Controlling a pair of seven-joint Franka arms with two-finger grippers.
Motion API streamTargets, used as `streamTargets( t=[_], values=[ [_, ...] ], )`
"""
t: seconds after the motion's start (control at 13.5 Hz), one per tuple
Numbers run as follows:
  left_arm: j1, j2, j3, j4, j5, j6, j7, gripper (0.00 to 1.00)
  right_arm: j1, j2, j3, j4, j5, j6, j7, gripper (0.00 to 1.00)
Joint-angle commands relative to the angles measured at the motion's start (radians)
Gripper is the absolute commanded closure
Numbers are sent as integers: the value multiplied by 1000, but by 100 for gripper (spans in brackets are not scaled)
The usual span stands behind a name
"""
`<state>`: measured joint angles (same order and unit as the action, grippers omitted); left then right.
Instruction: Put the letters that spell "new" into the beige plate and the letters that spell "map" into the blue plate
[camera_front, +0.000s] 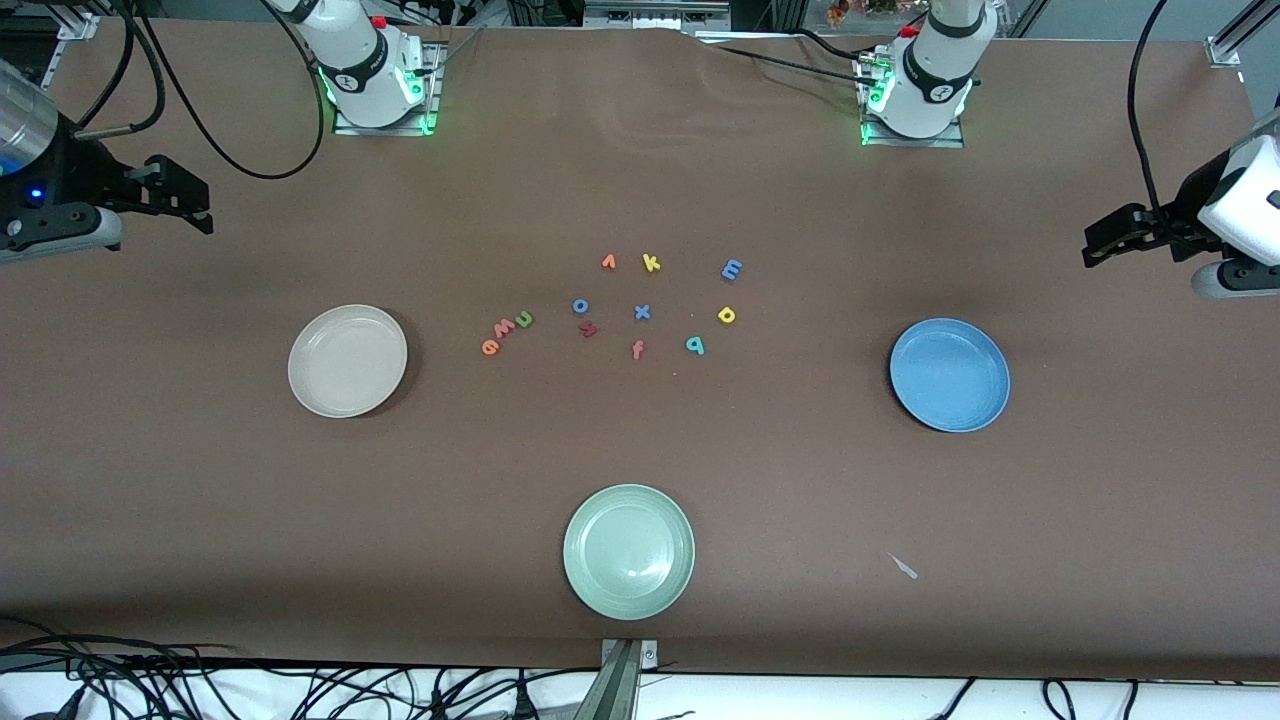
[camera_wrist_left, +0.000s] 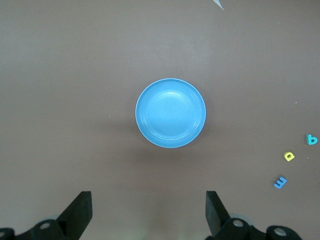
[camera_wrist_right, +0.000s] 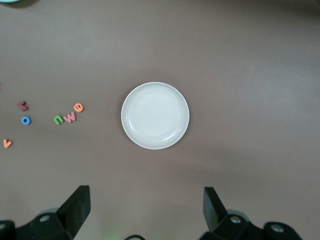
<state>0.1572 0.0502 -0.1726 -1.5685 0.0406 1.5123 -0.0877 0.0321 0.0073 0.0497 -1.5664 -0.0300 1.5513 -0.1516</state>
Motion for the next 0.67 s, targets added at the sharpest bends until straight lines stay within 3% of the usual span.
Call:
streamTargets(
  t=[0.0,0.59],
  values=[
    [1,-4,2,-5,-25,3,23,0,-5,14,6,26,2,-7,15,0],
    [-8,20,2,21,-34,-4,10,0,24,74,18,16,41,-10,14,0]
  ],
)
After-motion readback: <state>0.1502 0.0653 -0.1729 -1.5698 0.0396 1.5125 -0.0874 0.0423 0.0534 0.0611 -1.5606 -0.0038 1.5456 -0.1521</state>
